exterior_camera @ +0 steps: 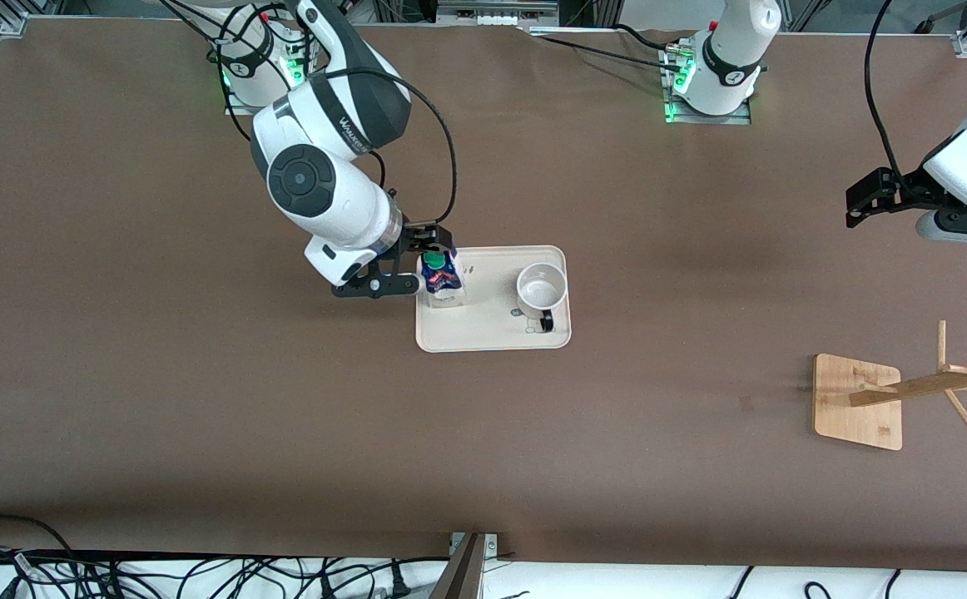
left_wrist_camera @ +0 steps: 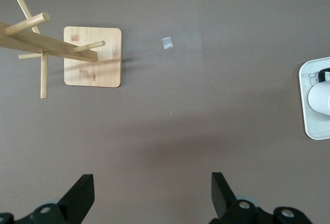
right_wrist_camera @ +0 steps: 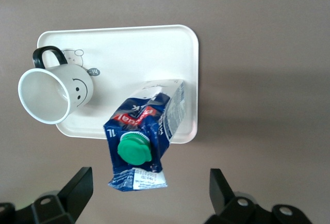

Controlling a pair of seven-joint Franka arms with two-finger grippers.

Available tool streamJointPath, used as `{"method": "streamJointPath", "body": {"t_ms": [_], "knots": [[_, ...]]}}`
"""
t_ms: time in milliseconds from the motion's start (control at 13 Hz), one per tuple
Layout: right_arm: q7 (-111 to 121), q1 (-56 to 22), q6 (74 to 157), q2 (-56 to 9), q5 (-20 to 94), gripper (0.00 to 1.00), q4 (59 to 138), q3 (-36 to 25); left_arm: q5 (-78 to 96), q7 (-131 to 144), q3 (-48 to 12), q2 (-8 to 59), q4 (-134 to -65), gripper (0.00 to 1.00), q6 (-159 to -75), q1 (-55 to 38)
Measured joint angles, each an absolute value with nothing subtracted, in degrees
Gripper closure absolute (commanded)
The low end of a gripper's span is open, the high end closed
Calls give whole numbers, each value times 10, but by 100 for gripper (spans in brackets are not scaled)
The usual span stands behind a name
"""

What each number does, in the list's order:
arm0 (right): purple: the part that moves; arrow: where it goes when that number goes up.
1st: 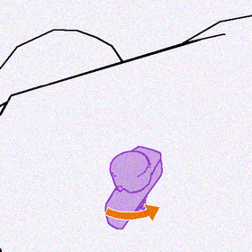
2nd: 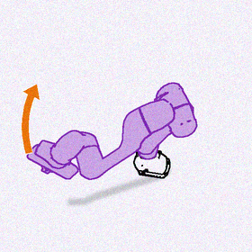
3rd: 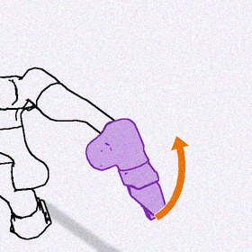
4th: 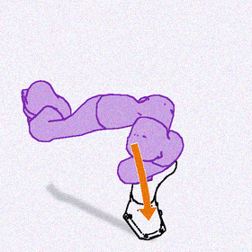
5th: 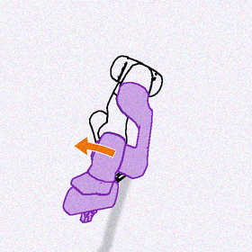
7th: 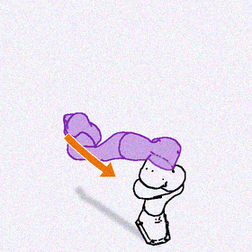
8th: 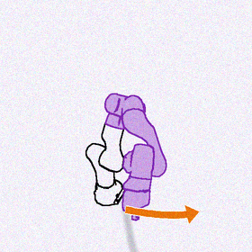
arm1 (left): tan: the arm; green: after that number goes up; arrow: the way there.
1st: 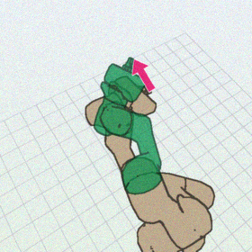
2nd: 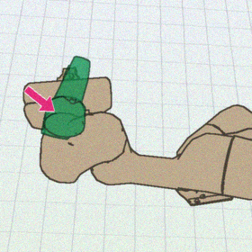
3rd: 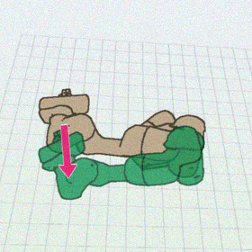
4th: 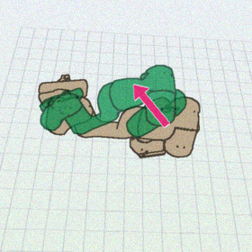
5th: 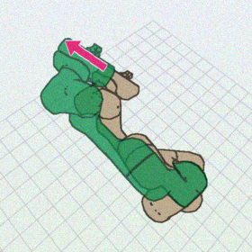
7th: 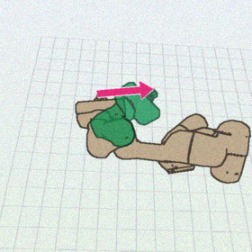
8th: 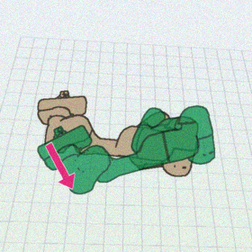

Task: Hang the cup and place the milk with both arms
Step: 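Close the right gripper around the blue milk carton, then lift the carton with the right gripper while the left gripper reaches the mug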

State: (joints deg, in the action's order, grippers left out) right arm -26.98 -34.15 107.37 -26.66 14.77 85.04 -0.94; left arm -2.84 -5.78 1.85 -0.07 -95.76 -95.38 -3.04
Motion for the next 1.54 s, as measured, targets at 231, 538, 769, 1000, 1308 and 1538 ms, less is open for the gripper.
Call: {"method": "streamJointPath", "body": {"t_ms": [231, 538, 769, 1000, 1308, 1538], "knots": [[-270, -359, 1099, -289, 148, 0, 851, -9, -28, -57, 18, -1, -955, 0, -949, -32], [-270, -378, 1128, -317, 148, 0, 851, -10, -28, -56, 17, -1, -953, 0, -944, -33], [-270, -378, 1128, -319, 148, 0, 851, -13, -28, -56, 17, -1, -953, 0, -943, -33], [-266, -377, 1128, -320, 148, 0, 858, -17, -28, -56, 17, -1, -953, 0, -943, -33], [-261, -376, 1128, -320, 147, 49, 868, -18, -27, -56, 17, 1, -953, 0, -943, -34], [-261, -376, 1128, -320, 147, 55, 868, -18, -21, -54, 20, 22, -938, 0, -943, -32]]}}
